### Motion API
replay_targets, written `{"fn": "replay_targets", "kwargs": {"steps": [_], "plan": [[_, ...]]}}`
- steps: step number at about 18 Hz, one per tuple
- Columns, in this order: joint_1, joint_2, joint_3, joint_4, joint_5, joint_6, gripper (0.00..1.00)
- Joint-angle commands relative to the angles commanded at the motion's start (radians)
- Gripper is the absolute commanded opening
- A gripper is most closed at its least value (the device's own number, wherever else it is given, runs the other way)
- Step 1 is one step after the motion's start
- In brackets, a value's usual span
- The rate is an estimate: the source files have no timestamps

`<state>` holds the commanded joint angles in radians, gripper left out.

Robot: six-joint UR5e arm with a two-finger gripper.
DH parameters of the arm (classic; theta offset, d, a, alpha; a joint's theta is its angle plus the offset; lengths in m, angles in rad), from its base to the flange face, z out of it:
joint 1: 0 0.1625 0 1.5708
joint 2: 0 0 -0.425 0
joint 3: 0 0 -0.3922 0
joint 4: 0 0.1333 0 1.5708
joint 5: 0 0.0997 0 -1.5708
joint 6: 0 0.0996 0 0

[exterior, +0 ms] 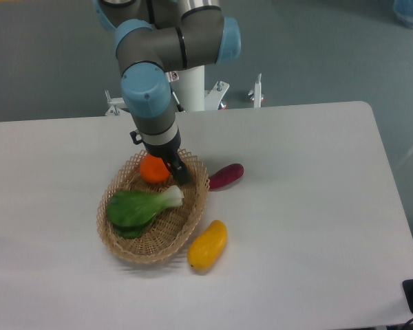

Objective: Pick up the orange from the basket
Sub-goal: 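Lower the open gripper toward the orange in the wicker basket, then position the gripper fingers around the orange and descend onto it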

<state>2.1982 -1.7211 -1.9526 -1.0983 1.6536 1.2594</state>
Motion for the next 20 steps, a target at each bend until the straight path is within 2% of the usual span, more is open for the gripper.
{"fn": "replay_targets", "kwargs": {"steps": [7,20], "plan": [[-0.043,0.000,-0.038,-0.002,0.028,0.000,1.00],[-0.067,-0.040,-0.037,0.005,0.028,-0.014,1.00]]}}
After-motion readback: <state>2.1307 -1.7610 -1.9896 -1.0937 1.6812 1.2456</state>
